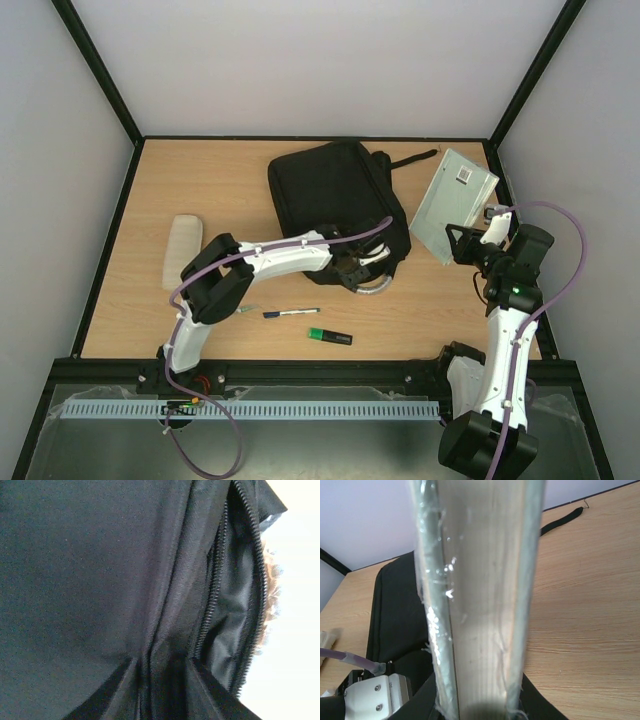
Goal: Pack the student bag
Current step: Place the book in the student bag.
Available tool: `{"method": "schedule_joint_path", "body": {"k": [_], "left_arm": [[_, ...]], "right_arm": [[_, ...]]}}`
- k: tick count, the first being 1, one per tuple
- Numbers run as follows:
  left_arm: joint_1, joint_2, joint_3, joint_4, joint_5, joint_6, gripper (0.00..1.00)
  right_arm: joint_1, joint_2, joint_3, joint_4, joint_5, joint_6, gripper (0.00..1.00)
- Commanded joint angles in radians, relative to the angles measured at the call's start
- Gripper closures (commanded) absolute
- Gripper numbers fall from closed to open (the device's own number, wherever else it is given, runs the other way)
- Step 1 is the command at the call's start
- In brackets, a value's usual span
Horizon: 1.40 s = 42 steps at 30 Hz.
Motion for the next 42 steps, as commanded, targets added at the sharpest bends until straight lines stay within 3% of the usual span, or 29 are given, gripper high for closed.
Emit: {"method": "schedule_joint_path", "body": {"k": [1, 2, 3, 12, 17, 21, 26, 32, 42], "left_arm": [[0.01, 0.024, 0.038, 0.003, -0.02, -0.015, 0.86], [0.009, 0.027, 0.045, 0.008, -0.023, -0.017, 0.95], [0.009, 0.028, 0.053, 0.007, -0.028, -0.017, 0.97], [0.01, -0.121, 0.056, 0.058, -0.133, -0.049, 0.98], [0.037, -0.234, 0.016, 0.132, -0.189, -0.104, 0.98], [0.127, -0.266, 0.032, 0.183, -0.082, -0.193, 0.98], [0.267, -0.276, 0.046, 0.223, 0.071, -0.312, 0.98], [0.29, -0.272, 0.065, 0.24, 0.102, -0.327, 0.98], [0.291, -0.279, 0.033, 0.305, 0.127, -0.382, 0.98]], "right_arm": [[0.0, -0.013, 0.02, 0.097, -0.061, -0.022, 0.99], [0.0, -0.014, 0.015, 0.106, -0.059, -0.021, 0.99], [0.001, -0.013, 0.011, 0.114, -0.053, -0.022, 0.99], [0.0, 0.157, 0.091, 0.058, -0.11, -0.024, 0.99], [0.0, 0.245, 0.304, -0.217, -0.218, -0.093, 0.99], [0.0, 0.267, 0.404, -0.419, -0.304, -0.138, 0.99], [0.002, 0.263, 0.385, -0.576, -0.42, -0.15, 0.99], [0.059, 0.298, 0.35, -0.697, -0.496, -0.176, 0.99], [0.275, 0.344, 0.168, -0.596, -0.484, -0.068, 0.99]]}}
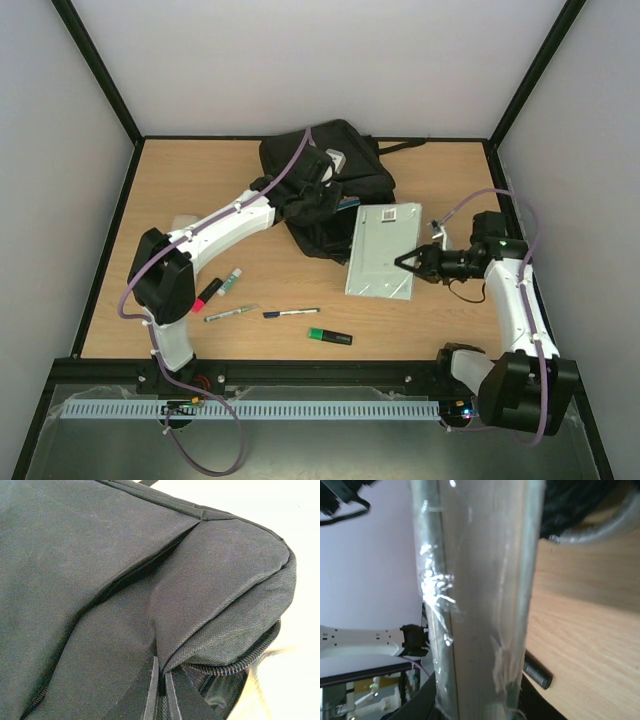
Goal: Pack the student bag
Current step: Place the book in the student bag.
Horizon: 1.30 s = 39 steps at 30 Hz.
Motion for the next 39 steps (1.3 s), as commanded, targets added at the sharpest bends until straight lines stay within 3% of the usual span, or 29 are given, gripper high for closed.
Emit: {"method": "schedule_joint_path", "body": {"k": [1, 8, 18, 23, 29, 39], "left_arm": [[-0.004, -0.038, 0.015, 0.101, 0.031, -0.046, 0.98], [-0.001, -0.091, -0.039, 0.138, 0.103, -0.069, 0.98], [-0.001, -0.18, -0.103, 0.172, 0.115, -0.065, 0.98], [0.0, -0.197, -0.115, 0.175, 0.126, -0.048, 0.98], [0.0, -0.196, -0.119, 0.164, 0.134, -0.035, 0.98], [0.005, -0.199, -0.122, 0.158, 0.144, -0.023, 0.98]], "right_arm": [[0.079, 0.017, -0.032, 0.033, -0.114, 0.03, 0.99], [0.23, 0.064, -0.109, 0.137, -0.133, 0.091, 0.99], [0.361, 0.332, -0.025, 0.286, -0.163, 0.086, 0.99], [0.376, 0.484, 0.076, 0.274, -0.207, 0.01, 0.99], [0.378, 0.609, 0.129, 0.403, -0.268, 0.076, 0.99], [0.379, 0.69, 0.144, 0.66, -0.154, 0.296, 0.99]]}}
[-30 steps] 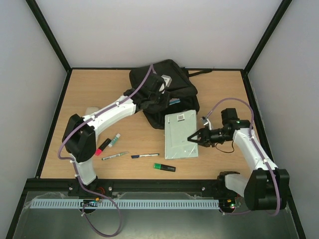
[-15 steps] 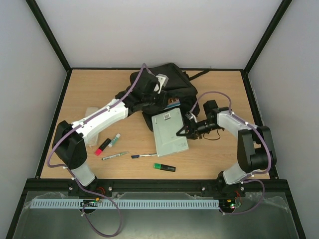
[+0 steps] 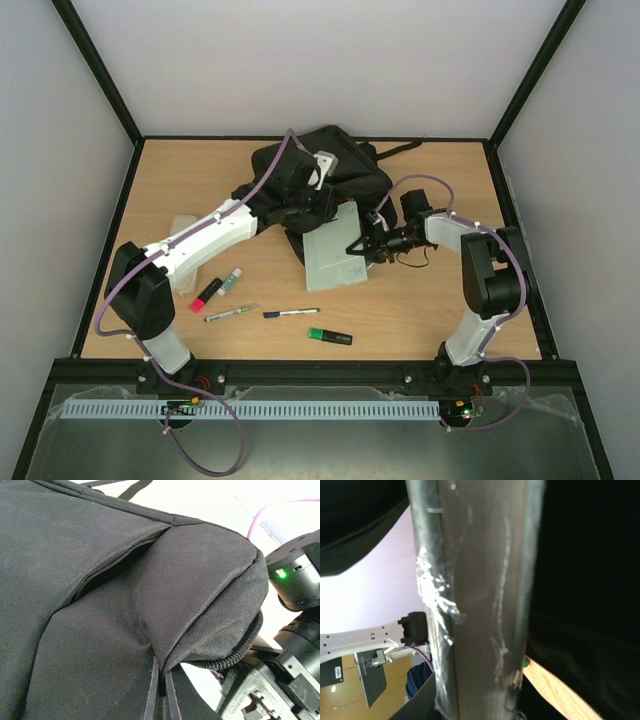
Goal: Pack the student bag
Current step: Place the book in the student bag.
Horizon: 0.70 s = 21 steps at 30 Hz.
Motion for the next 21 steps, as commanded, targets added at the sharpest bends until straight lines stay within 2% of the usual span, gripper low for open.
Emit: {"method": "schedule_joint_path", "body": {"k": [1, 4, 8, 12, 16, 21], "left_arm": [[0.001, -0.055, 0.01, 0.09, 0.033, 0.016, 0.98], [0.001, -0.052, 0.01, 0.09, 0.042, 0.02, 0.98], [0.001, -0.048, 0.011, 0.091, 0.058, 0.02, 0.98], [0.001, -0.045, 0.01, 0.089, 0.062, 0.018, 0.98], [0.001, -0.043, 0.007, 0.083, 0.048, 0.027, 0.98], [0.001, -0.045, 0.004, 0.081, 0.043, 0.03, 0.98]], "right_arm": [[0.005, 0.017, 0.039, 0.139, -0.038, 0.104, 0.99], [0.004, 0.024, 0.04, 0.179, 0.006, 0.143, 0.99], [0.004, 0.053, 0.068, 0.154, 0.054, 0.14, 0.99], [0.005, 0.096, 0.122, 0.113, 0.186, 0.142, 0.99], [0.005, 0.155, 0.177, 0.047, 0.218, 0.093, 0.88], [0.004, 0.101, 0.14, 0.034, 0.297, 0.069, 0.69]]}}
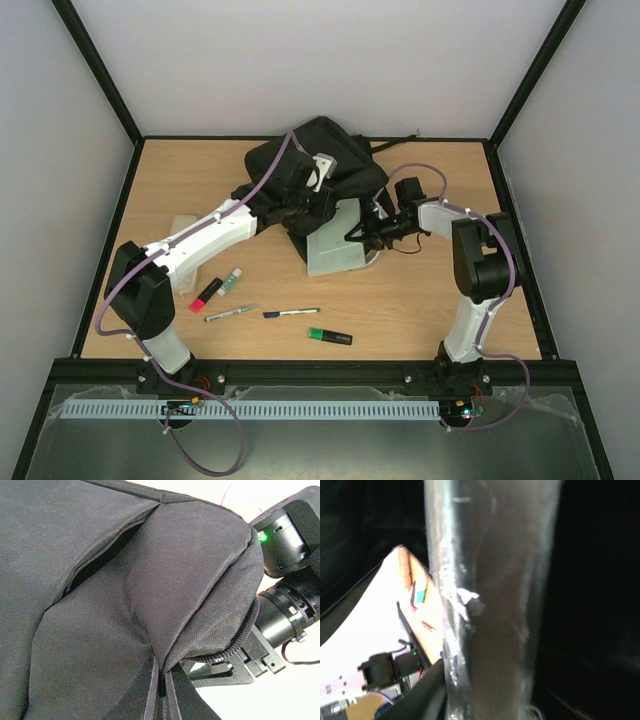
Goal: Pack the student bag
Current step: Place the book in the student bag.
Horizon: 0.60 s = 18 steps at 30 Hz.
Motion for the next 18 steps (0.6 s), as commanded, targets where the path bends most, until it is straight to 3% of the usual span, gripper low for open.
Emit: {"method": "schedule_joint_path", "body": {"k": [1, 3, 7, 18], "left_arm": [[-0.007, -0.045, 0.018, 0.091, 0.037, 0.007, 0.98], [-0.007, -0.046, 0.018, 0.09, 0.041, 0.006, 0.98], [-0.007, -0.05, 0.017, 0.088, 0.041, 0.008, 0.98], [-0.007, -0.082, 0.02, 0.078, 0.078, 0.02, 0.98]], "right_arm": [[0.003, -0.061, -0.015, -0.047, 0.156, -0.053, 0.63], [0.003, -0.11, -0.043, -0.047, 0.203, -0.07, 0.51], [0.002, -0.203, -0.09, -0.067, 0.282, -0.125, 0.41], [0.003, -0.582, -0.204, -0.22, 0.434, -0.362, 0.4]]}}
